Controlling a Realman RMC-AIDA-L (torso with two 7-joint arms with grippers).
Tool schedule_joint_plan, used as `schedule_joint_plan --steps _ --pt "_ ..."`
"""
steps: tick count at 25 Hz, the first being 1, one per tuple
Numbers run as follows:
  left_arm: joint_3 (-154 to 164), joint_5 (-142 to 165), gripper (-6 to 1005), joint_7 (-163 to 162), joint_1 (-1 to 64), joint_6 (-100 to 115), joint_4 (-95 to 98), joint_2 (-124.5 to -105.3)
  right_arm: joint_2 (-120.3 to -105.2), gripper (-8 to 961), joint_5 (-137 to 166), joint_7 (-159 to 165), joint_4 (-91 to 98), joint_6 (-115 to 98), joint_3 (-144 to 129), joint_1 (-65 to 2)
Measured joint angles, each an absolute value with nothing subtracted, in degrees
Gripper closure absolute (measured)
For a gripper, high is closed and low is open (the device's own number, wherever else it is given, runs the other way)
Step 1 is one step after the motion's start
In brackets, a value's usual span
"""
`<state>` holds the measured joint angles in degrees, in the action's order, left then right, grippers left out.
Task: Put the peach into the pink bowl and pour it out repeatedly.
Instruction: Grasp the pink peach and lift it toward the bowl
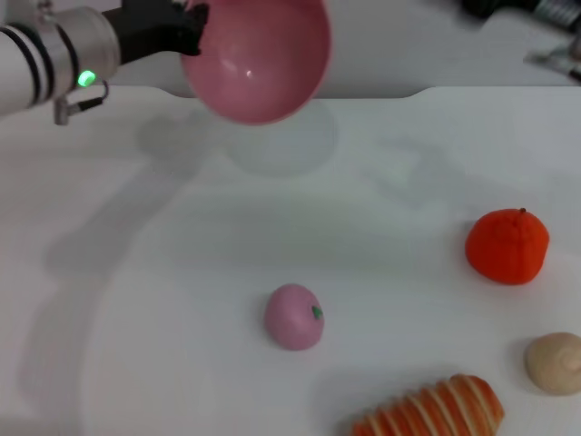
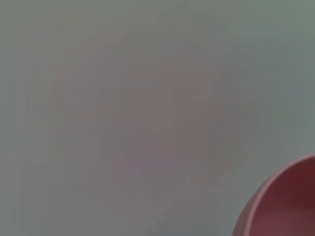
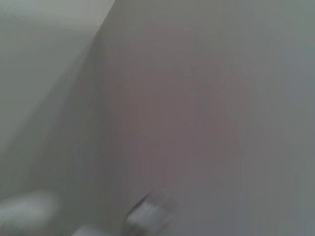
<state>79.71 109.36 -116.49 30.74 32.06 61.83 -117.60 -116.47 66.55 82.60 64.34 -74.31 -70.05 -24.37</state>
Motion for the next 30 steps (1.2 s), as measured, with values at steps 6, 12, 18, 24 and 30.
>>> schedule_joint_plan --steps 6,12,18,24,30 --pt "69.1 121.9 961 -122.8 36.8 39.8 55.5 -117.5 -116.94 327 106.7 116.0 80.1 -87.7 -71.3 -34.6" --pt "67.3 127.2 961 -127.6 38.3 40.2 55.2 -117.27 -118.84 327 128.9 128.2 71.6 -91.0 -77.1 -45.4" --pt "66.0 128.0 960 -128.6 38.7 40.6 55.2 -116.93 -118.94 327 129.2 128.4 59.0 -83.3 -82.9 -48.6" --pt "66.1 128.1 960 -128.6 38.9 40.8 55.1 -117.08 -119.16 327 124.7 127.9 49.8 -75.9 -88.5 -50.7" --pt "66.8 128.1 959 -128.2 39.4 42.3 55.3 -117.28 -119.24 328 119.8 127.1 46.7 -72.0 -93.0 -50.7"
